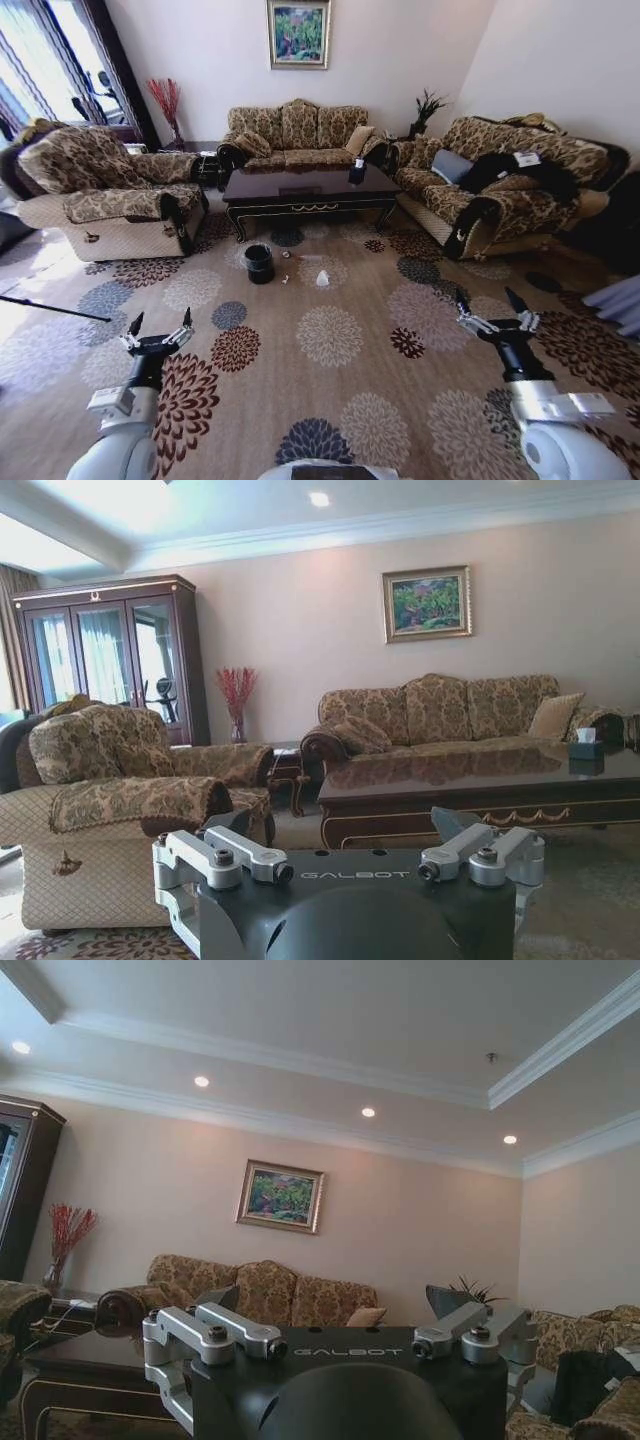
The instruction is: Move to the front of the table and pick up the trash from the floor, then place it into the trash bin.
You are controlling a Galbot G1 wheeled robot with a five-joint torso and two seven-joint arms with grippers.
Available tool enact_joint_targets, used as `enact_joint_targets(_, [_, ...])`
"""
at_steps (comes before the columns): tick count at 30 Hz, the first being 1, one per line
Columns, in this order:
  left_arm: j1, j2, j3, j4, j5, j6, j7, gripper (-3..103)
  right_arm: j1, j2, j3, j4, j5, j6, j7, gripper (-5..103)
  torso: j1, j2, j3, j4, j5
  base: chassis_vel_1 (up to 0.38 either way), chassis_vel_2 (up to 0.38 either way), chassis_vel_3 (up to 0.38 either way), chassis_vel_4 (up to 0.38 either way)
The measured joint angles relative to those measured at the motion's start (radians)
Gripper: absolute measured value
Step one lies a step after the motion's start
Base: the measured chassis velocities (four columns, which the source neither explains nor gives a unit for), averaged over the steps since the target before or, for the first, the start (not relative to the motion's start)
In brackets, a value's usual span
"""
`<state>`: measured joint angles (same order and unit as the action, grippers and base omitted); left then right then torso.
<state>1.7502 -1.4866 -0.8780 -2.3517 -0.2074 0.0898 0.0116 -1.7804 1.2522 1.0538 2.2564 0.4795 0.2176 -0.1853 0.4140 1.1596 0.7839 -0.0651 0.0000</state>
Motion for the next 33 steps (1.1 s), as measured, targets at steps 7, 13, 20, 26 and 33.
enact_joint_targets(7, [0.005,-0.003,-0.003,0.008,0.004,-0.005,0.000,100,-0.003,-0.001,0.012,0.004,0.002,-0.002,0.010,100,0.000,0.000,0.000,0.0000,0.0000,0.000,0.000,0.000,0.000])
enact_joint_targets(13, [0.010,-0.005,-0.004,0.005,0.004,-0.006,0.001,100,-0.003,0.004,0.013,0.000,0.002,0.004,0.014,100,0.000,0.000,0.000,-0.0001,0.0001,0.000,0.000,0.000,0.000])
enact_joint_targets(20, [0.020,-0.004,-0.006,0.000,0.002,-0.021,0.001,100,-0.007,0.016,0.014,0.003,0.004,0.018,0.011,100,0.000,0.000,0.000,0.0000,0.0001,0.000,0.000,0.000,0.000])
enact_joint_targets(26, [0.022,-0.005,-0.005,-0.009,-0.003,-0.021,-0.008,100,-0.012,0.024,0.021,0.010,0.005,0.023,0.011,100,0.000,0.000,0.000,-0.0001,0.0000,0.000,0.000,0.000,0.000])
enact_joint_targets(33, [0.014,-0.007,-0.001,-0.006,0.000,-0.021,-0.067,100,-0.013,0.035,0.022,0.012,0.008,0.025,0.011,100,-0.002,-0.004,-0.002,-0.0002,0.0000,0.000,0.000,0.000,0.000])
